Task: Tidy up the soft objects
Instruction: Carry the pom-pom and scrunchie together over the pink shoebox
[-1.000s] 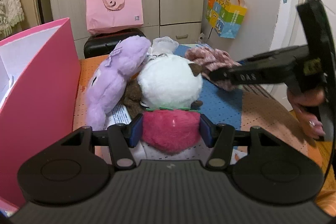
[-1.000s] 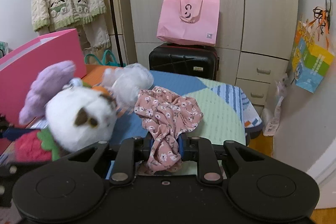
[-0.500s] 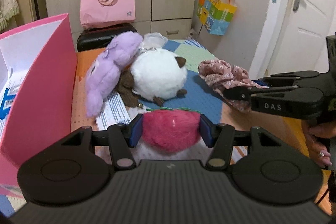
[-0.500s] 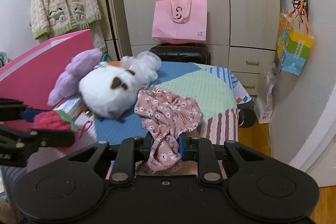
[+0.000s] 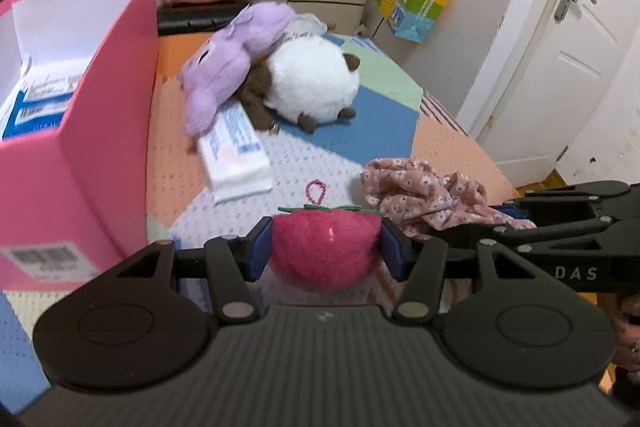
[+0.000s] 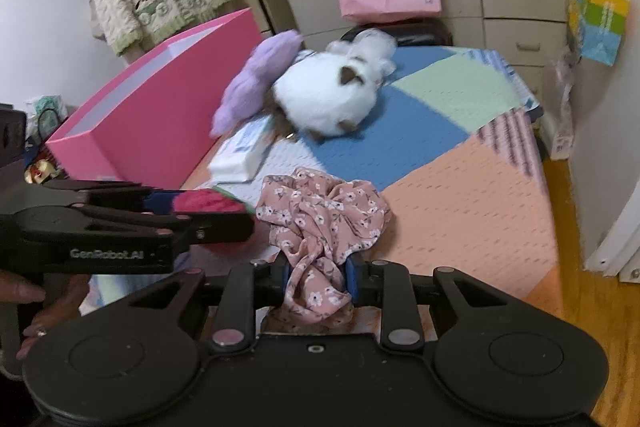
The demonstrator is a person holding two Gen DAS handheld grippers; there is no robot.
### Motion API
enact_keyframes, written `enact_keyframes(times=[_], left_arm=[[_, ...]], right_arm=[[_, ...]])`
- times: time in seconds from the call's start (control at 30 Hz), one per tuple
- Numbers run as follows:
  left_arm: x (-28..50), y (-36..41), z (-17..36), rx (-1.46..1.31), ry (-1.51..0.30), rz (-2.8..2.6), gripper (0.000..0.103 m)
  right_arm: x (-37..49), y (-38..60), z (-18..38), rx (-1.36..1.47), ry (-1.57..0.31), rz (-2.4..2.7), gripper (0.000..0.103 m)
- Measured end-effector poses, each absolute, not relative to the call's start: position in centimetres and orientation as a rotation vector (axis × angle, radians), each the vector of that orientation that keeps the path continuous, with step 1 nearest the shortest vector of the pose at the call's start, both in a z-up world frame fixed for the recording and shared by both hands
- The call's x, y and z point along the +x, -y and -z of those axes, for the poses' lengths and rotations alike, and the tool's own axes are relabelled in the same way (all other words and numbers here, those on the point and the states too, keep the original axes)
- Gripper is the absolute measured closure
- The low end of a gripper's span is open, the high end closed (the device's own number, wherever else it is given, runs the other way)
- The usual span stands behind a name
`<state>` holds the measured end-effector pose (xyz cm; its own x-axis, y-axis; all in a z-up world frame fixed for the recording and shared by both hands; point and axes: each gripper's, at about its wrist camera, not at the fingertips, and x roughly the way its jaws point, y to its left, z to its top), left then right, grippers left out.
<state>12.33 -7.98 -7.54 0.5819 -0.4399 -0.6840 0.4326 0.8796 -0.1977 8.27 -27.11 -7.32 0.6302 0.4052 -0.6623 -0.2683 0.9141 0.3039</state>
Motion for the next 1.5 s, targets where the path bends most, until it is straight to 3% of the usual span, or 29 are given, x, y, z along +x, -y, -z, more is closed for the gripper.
enact_keyframes(times=[0.9, 1.5], left_arm=[[10.6, -2.7, 1.3, -0.026, -0.987, 0.599, 0.048], [13.1, -9.6, -5.1, -0.049, -0.729, 0.478, 0.049]], right_arm=[[8.8, 16.7, 0.3, 0.109, -0.93, -0.759, 0.071], [13.5, 10.5, -5.8, 0.085, -0.735, -0.823, 0.071]])
